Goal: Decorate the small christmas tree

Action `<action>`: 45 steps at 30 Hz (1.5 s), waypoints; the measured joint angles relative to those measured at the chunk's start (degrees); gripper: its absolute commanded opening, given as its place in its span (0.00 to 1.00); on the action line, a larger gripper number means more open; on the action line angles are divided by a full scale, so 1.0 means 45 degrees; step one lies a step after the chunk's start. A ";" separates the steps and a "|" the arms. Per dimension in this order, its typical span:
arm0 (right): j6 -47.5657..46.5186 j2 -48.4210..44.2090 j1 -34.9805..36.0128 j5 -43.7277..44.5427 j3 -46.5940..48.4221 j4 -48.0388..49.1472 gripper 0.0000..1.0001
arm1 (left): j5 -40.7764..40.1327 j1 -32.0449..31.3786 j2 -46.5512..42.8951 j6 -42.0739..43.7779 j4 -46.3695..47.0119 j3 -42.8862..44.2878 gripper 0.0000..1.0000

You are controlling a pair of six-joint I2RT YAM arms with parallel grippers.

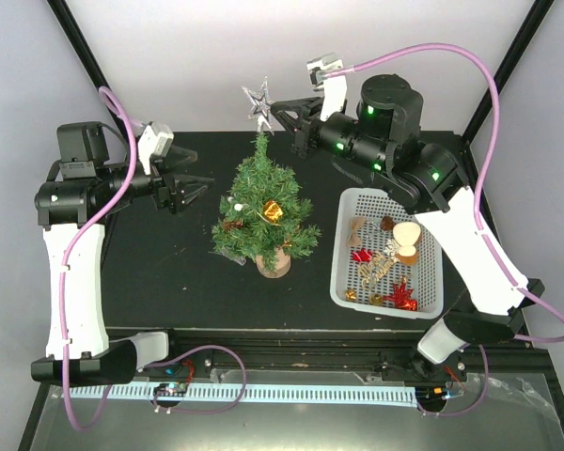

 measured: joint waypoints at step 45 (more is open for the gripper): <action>0.0165 -0.0209 0.0000 -0.0126 -0.0554 -0.0087 0.01 | 0.0194 0.0000 -0.0010 0.0010 -0.0010 -0.0287 0.99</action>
